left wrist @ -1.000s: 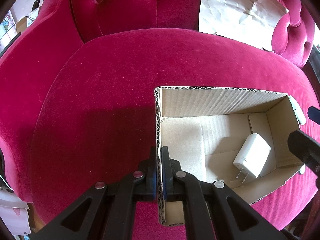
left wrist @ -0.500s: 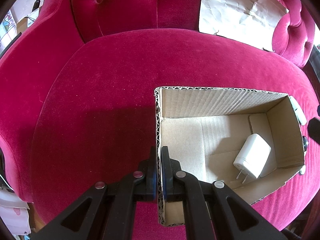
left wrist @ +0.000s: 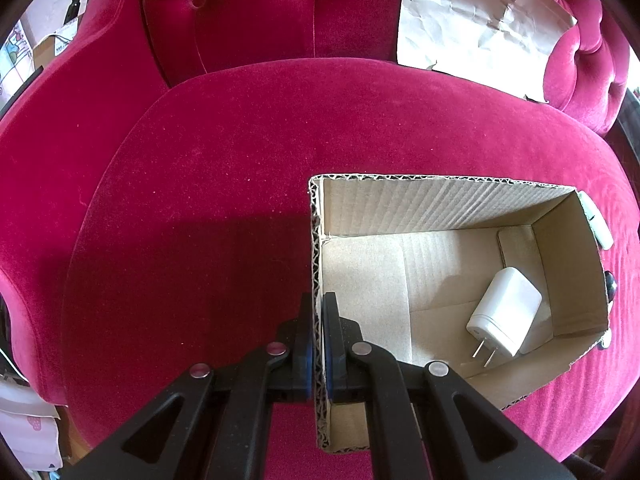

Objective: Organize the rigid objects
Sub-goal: 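Move the right gripper back to the black ball and close on it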

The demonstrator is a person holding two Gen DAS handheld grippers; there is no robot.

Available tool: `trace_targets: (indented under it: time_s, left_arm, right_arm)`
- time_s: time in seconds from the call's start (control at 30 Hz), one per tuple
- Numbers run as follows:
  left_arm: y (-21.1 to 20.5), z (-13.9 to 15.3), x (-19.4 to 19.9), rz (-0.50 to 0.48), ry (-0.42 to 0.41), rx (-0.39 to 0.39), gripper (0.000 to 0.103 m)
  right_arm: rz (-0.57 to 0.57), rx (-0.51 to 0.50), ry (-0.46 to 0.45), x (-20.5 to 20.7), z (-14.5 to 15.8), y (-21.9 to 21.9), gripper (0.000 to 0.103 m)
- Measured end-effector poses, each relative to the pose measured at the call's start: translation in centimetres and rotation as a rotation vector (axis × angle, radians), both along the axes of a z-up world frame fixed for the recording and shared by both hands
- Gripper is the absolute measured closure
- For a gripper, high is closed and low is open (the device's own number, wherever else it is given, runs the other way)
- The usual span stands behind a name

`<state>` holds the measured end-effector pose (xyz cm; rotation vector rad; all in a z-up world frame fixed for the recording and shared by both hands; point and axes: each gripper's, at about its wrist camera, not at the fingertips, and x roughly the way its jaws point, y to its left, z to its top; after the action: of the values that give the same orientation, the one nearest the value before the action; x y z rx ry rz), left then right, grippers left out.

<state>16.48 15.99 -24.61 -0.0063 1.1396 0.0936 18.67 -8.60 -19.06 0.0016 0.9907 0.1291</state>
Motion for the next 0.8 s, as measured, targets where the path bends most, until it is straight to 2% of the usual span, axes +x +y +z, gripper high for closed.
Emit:
trace_targets:
  time_s: [0.37,0.8]
  left_arm:
    - [-0.2,0.1,0.1,-0.002,0.000,-0.002,0.099]
    - [-0.2,0.2,-0.1,0.002,-0.003,-0.003,0.099]
  right_arm:
    - [-0.045,-0.039,0.014,-0.6,-0.7,-3.3,0.000]
    - [-0.041,-0.063,0.076,-1.5,-4.1,-4.9,0.000]
